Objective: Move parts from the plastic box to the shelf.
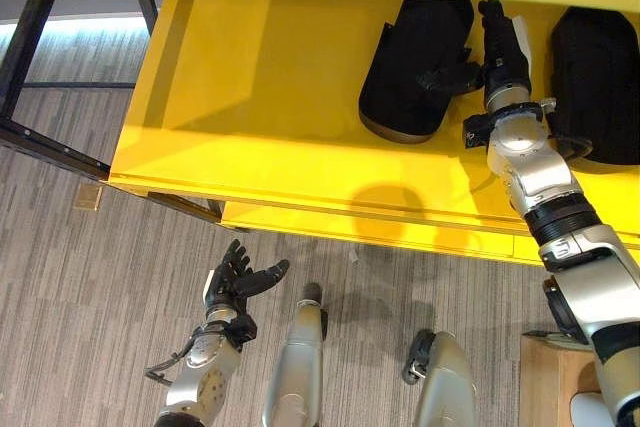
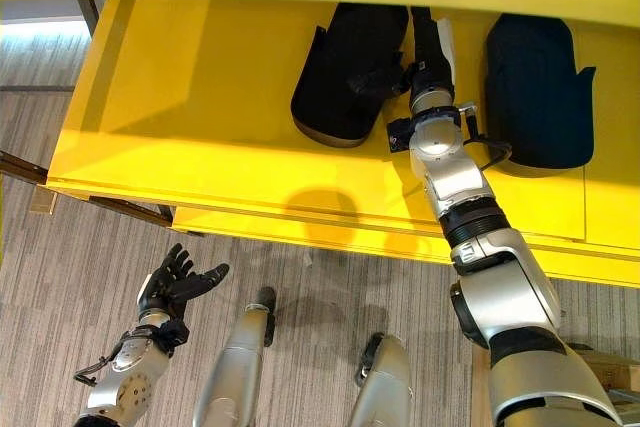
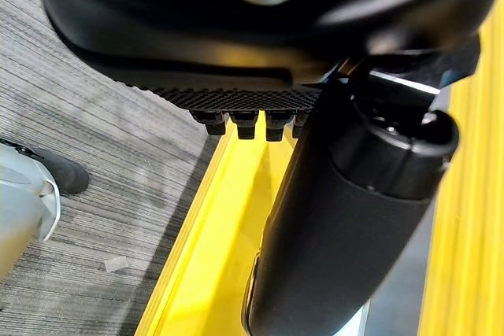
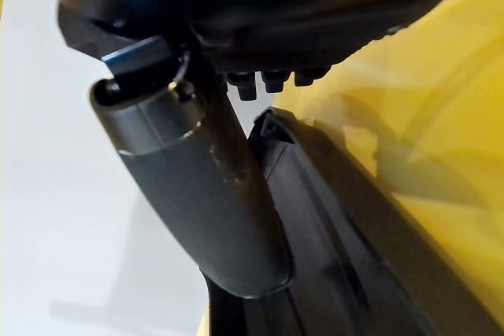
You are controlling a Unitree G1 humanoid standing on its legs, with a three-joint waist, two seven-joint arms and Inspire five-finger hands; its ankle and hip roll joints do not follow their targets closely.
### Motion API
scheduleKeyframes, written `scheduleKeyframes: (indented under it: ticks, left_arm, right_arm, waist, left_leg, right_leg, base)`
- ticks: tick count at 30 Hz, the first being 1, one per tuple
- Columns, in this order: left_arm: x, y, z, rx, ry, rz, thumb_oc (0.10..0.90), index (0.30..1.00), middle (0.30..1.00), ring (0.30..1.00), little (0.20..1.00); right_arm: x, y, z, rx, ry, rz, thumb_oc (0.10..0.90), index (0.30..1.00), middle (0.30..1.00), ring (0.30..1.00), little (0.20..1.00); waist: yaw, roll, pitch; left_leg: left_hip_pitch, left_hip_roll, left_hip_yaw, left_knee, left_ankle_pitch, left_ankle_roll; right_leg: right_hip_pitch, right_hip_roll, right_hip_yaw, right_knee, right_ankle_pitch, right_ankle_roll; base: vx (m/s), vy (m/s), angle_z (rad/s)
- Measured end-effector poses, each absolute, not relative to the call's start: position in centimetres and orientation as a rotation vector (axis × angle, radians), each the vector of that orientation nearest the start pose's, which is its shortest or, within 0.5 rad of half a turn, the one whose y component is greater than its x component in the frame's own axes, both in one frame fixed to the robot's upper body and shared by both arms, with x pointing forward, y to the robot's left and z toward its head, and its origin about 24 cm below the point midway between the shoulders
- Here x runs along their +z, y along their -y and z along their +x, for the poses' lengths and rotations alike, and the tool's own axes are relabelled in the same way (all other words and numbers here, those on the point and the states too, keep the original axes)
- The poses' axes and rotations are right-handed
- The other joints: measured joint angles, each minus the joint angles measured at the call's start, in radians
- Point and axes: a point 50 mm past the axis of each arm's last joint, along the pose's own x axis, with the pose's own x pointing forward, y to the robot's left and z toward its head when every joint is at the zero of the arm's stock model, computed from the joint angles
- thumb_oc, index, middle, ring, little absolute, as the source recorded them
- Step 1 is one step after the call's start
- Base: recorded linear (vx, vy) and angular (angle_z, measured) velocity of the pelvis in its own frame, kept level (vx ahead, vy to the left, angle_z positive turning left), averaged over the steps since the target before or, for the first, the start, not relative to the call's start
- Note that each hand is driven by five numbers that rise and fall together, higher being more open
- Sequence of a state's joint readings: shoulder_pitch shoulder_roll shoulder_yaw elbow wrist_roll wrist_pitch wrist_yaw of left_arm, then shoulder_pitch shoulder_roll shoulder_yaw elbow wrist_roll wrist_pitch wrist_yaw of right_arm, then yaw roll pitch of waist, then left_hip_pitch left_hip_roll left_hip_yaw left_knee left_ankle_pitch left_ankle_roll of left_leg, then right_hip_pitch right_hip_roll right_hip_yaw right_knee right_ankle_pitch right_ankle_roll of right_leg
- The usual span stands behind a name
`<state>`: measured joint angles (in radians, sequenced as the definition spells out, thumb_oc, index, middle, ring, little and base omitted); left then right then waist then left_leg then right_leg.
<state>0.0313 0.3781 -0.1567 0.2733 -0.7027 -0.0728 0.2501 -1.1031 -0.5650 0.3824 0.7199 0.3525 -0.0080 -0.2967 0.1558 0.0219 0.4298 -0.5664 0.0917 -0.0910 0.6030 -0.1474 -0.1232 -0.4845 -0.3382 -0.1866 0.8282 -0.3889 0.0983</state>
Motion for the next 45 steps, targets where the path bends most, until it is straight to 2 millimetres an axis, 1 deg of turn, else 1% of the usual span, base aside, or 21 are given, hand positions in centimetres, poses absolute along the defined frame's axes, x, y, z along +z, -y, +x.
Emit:
scheduleKeyframes:
  ticks: [7, 16, 18, 26, 29, 40, 45]
  left_arm:
    - [-1.8, -22.4, 23.1, 0.278, -0.305, -0.266, 0.900, 1.000, 1.000, 1.000, 1.000]
    - [-1.7, -22.5, 23.0, 0.281, -0.294, -0.268, 0.900, 1.000, 1.000, 1.000, 1.000]
    - [-1.6, -22.5, 23.1, 0.281, -0.289, -0.269, 0.900, 1.000, 1.000, 1.000, 1.000]
    - [-1.5, -22.5, 23.2, 0.280, -0.284, -0.271, 0.900, 1.000, 1.000, 1.000, 1.000]
    - [-1.6, -22.5, 23.1, 0.288, -0.287, -0.306, 0.900, 1.000, 1.000, 1.000, 1.000]
    - [-1.7, -22.6, 23.0, 0.290, -0.292, -0.305, 0.900, 1.000, 1.000, 1.000, 1.000]
    - [-1.9, -22.7, 22.6, 0.296, -0.298, -0.305, 0.900, 1.000, 1.000, 1.000, 1.000]
  right_arm:
    - [26.3, 19.3, 40.3, -0.189, 0.381, -0.367, 0.900, 1.000, 1.000, 1.000, 1.000]
    - [28.8, 19.1, 40.6, -0.200, 0.418, -0.400, 0.900, 1.000, 1.000, 1.000, 1.000]
    - [29.0, 19.2, 40.6, -0.205, 0.420, -0.407, 0.900, 1.000, 1.000, 1.000, 1.000]
    - [28.8, 19.3, 40.8, -0.207, 0.408, -0.427, 0.900, 1.000, 1.000, 1.000, 1.000]
    - [28.8, 19.4, 40.8, -0.213, 0.402, -0.428, 0.900, 1.000, 1.000, 1.000, 1.000]
    - [28.6, 20.2, 41.1, -0.243, 0.371, -0.435, 0.900, 1.000, 1.000, 1.000, 1.000]
    - [28.5, 19.8, 41.2, -0.215, 0.365, -0.461, 0.900, 1.000, 1.000, 1.000, 1.000]
  waist:
    - [0.014, 0.000, 0.000]
    - [0.015, 0.000, 0.000]
    - [0.016, -0.001, 0.000]
    - [0.017, -0.001, 0.000]
    - [0.020, -0.001, 0.000]
    - [0.035, -0.001, 0.000]
    - [0.040, -0.001, 0.000]
  left_leg:
    - [-0.006, -0.008, -0.005, -0.001, 0.002, 0.001]
    - [-0.011, -0.011, -0.014, -0.021, 0.017, -0.002]
    - [-0.012, -0.012, -0.014, -0.027, 0.022, -0.003]
    - [-0.010, -0.009, -0.016, -0.030, 0.024, -0.004]
    - [-0.010, -0.010, -0.018, -0.030, 0.026, -0.005]
    - [-0.012, -0.010, -0.024, -0.031, 0.031, -0.008]
    - [-0.015, -0.010, -0.025, -0.031, 0.032, -0.009]
  right_leg:
    - [-0.001, -0.007, -0.005, 0.000, 0.000, 0.000]
    - [-0.009, -0.010, -0.013, 0.009, -0.006, -0.001]
    - [-0.016, -0.012, -0.014, 0.011, -0.007, -0.002]
    - [-0.015, -0.009, -0.014, 0.012, -0.008, -0.006]
    - [-0.015, -0.009, -0.015, 0.014, -0.008, -0.006]
    - [-0.016, -0.007, -0.017, 0.018, -0.008, -0.006]
    - [-0.017, -0.007, -0.019, 0.016, -0.008, -0.006]
  base:
    - [0.01, -0.005, 0.03]
    - [0.00, -0.004, 0.03]
    - [0.03, -0.009, 0.01]
    - [0.02, -0.005, 0.00]
    - [0.00, 0.000, 0.00]
    - [0.00, 0.000, 0.00]
    - [0.00, 0.000, 0.00]
